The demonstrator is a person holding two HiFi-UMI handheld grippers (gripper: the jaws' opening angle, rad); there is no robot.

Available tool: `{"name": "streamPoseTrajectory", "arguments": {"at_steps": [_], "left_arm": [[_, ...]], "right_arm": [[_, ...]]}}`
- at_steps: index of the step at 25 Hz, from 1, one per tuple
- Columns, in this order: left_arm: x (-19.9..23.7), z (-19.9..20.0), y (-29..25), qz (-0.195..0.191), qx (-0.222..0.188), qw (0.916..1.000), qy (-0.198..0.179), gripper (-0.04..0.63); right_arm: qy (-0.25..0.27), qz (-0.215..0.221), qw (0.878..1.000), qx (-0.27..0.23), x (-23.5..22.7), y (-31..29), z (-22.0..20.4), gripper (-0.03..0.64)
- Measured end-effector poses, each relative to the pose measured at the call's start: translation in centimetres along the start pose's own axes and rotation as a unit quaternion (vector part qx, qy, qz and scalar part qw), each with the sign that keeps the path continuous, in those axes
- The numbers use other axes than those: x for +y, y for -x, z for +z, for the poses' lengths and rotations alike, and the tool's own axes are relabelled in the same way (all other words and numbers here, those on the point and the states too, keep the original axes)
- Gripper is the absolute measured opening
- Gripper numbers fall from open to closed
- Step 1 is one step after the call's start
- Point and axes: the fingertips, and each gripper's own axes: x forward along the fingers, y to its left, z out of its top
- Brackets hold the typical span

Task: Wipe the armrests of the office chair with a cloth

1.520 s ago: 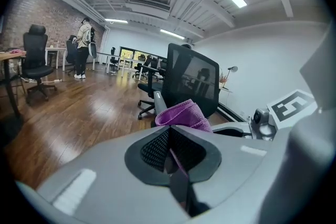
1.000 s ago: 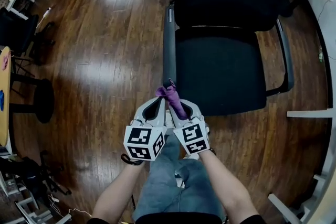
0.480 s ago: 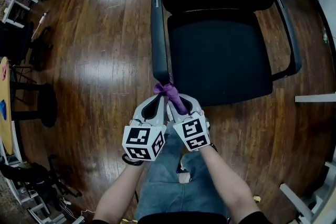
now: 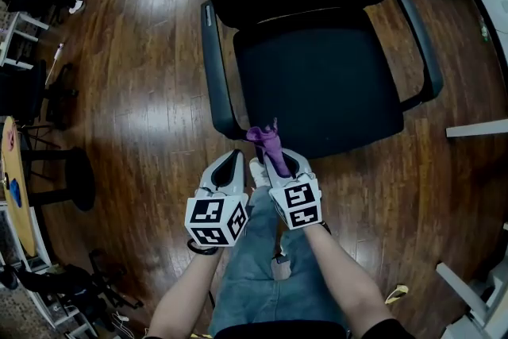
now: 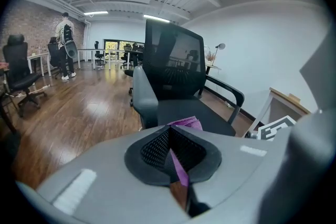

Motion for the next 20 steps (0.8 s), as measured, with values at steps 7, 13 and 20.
{"name": "streamPoseTrajectory", "arguments": {"at_steps": [7, 13, 20], "left_arm": [[0.7, -1.3, -2.2, 0.004, -0.001, 1.0, -0.001, 0.004], [1.5, -2.2, -3.0, 0.009, 0.006, 0.9999, 0.004, 0.004], [2.2, -2.1, -3.2, 0.012, 0.008, 0.9999, 0.001, 0.004]], "right_arm": [[-0.044, 0.008, 0.999, 0.006, -1.0, -4.0, -1.2, 0.074], [-0.061, 0.014, 0.998, 0.019, -1.2, -5.5, -2.2, 0.073], [-0.066, 0.03, 0.997, 0.019, -0.3, -6.4, -1.8, 0.074]]}}
